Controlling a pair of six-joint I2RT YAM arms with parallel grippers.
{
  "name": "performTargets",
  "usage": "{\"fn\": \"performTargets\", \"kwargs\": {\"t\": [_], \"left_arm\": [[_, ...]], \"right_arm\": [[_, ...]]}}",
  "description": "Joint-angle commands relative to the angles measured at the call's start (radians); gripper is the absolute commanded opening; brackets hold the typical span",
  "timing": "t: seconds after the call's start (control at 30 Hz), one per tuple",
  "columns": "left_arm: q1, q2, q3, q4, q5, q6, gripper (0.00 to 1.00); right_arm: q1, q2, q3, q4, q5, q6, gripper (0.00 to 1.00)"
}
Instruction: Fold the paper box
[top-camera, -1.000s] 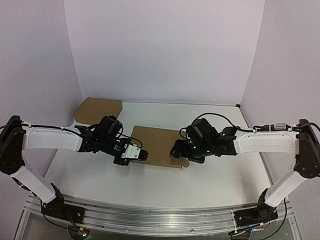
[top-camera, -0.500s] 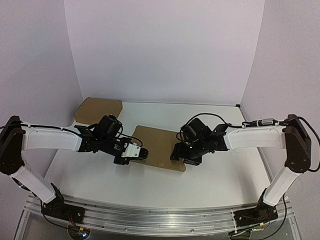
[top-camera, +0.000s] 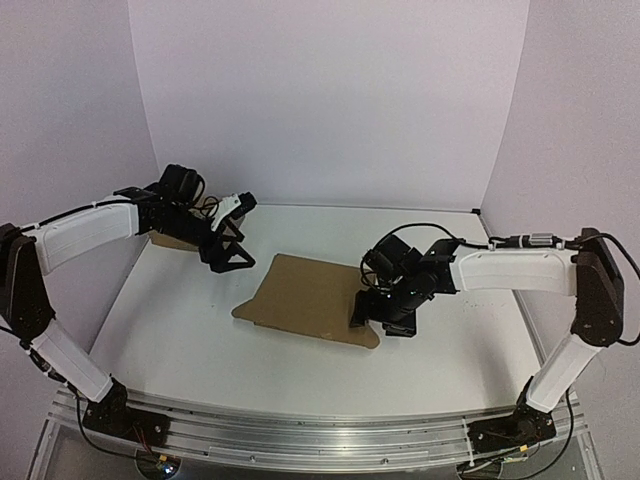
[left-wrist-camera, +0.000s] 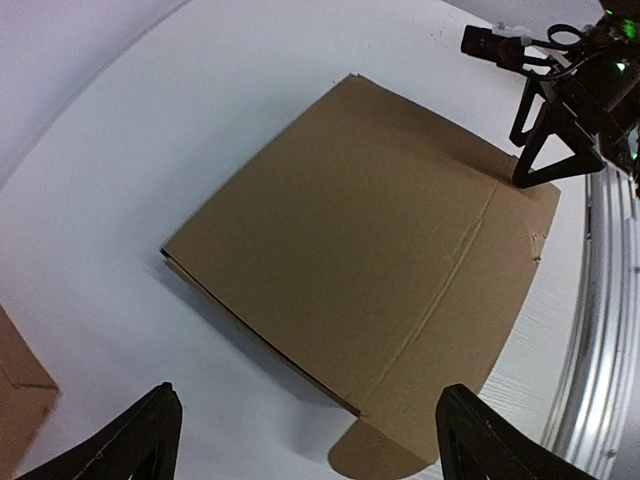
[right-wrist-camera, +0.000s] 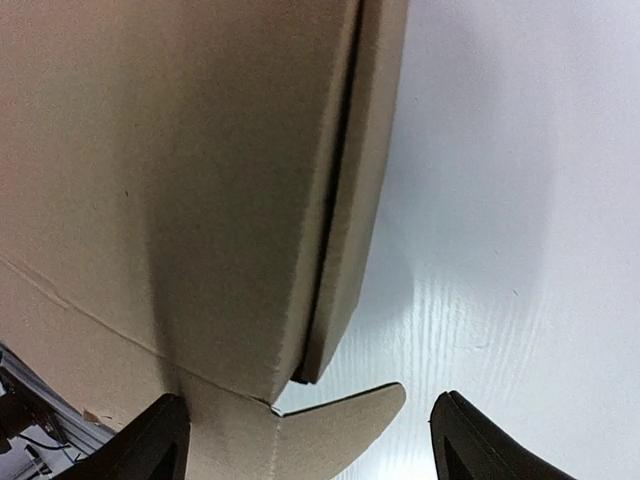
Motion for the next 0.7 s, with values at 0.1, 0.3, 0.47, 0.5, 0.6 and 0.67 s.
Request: {"fn": "performTargets", "kwargs": {"t": [0.1, 0.3, 0.47, 0.5, 0.6, 0.67], "left_arm": [[-0.014, 0.030, -0.089, -0.145, 0.101, -0.435, 0.92], [-0.019, 0.046, -0.191, -0.074, 0.114, -0.453, 0.92], [-0.029, 0.049, -0.193, -0.101, 0.170, -0.444, 0.79], [-0.032, 0.050, -0.200, -0.095, 0.177, -0.447, 0.77], [-0.038, 0.055, -0.215, -0.064, 0.181, -0.451, 0.71], [-0.040, 0.058, -0.214, -0.064, 0.179, -0.445, 0.66]], "right_arm": [[0.001, -0.036, 0.109, -0.236, -0.026, 0.123, 0.87], [0.007, 0.012, 0.135, -0.220, -0.078, 0.094, 0.91], [0.007, 0.039, 0.139, -0.153, -0.179, 0.098, 0.89], [0.007, 0.039, 0.126, -0.130, -0.194, 0.105, 0.88], [0.006, 0.045, 0.110, -0.089, -0.212, 0.119, 0.81], [0.006, 0.047, 0.106, -0.089, -0.218, 0.126, 0.77]]}}
